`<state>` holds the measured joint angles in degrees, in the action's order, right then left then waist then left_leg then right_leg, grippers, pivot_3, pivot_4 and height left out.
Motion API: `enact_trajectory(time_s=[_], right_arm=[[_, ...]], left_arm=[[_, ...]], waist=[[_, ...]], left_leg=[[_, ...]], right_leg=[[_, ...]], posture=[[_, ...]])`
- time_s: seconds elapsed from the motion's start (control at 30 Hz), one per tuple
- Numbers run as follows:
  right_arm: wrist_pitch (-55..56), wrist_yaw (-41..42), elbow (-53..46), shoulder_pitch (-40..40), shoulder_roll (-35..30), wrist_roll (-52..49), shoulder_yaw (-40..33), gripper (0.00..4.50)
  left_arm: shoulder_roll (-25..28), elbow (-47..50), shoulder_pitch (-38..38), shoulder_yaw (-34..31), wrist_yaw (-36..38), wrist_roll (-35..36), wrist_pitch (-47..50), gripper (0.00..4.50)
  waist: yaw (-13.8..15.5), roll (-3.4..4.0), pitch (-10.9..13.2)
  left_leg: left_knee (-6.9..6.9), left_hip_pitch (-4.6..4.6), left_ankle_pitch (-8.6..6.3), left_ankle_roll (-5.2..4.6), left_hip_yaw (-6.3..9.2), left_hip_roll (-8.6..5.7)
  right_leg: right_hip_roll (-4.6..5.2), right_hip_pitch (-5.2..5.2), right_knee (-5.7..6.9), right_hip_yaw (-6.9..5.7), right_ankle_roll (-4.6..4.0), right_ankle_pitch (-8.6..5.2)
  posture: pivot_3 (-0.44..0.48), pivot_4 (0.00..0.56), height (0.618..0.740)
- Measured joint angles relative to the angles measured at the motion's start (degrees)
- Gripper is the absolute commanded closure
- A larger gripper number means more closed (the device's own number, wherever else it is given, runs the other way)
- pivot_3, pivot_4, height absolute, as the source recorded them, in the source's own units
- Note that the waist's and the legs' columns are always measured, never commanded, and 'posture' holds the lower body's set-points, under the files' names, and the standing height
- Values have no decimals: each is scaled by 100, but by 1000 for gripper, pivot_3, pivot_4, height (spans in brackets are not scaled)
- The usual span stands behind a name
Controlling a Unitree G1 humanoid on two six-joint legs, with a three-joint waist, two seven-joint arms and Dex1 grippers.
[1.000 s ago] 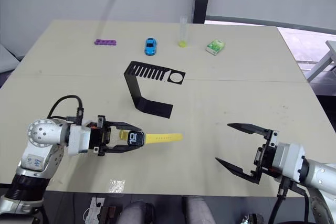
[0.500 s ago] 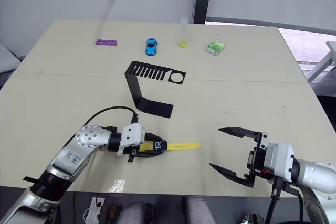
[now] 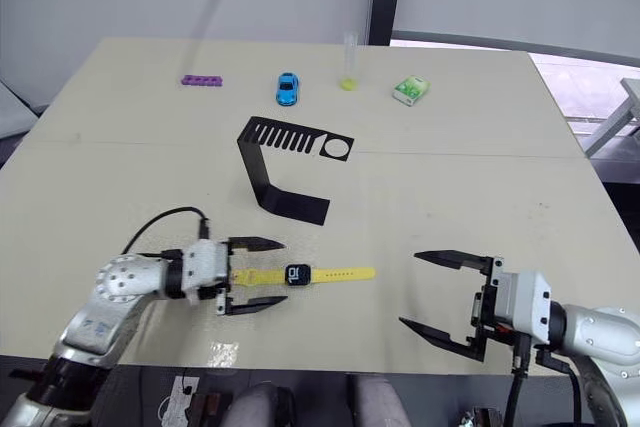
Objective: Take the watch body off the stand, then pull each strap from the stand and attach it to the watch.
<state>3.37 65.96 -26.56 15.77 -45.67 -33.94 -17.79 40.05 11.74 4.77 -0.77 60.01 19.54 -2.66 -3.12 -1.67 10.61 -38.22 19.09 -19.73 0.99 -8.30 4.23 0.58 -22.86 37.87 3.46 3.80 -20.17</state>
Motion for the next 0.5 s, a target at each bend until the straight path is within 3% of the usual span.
enact_trajectory(time_s=[0.17, 0.37, 0.5], right_arm=[[160, 251, 777, -160, -134, 125, -309, 0], [534, 588, 1743, -470, -150, 342, -344, 0], [774, 673, 2236, -892, -150, 495, -324, 0]], left_arm=[[546, 61, -1244, -1606, -291, 83, 165, 24], [593, -162, -1893, -2696, -583, 0, 141, 24], [584, -159, -2150, -3048, -679, -1, 129, 24]], waist=[[-7, -1, 0], [15, -3, 0], [-9, -2, 0]], left_leg=[[5, -1, -3, -5, 0, -1], [5, -2, -11, -17, 0, -6], [5, -4, -13, -17, -5, -5]], right_leg=[[4, 1, -9, -1, -1, 0], [12, 9, -17, -5, -1, 0], [12, 9, -18, -4, -1, 0]], posture=[[0, 150, 740], [0, 150, 740], [0, 150, 740]])
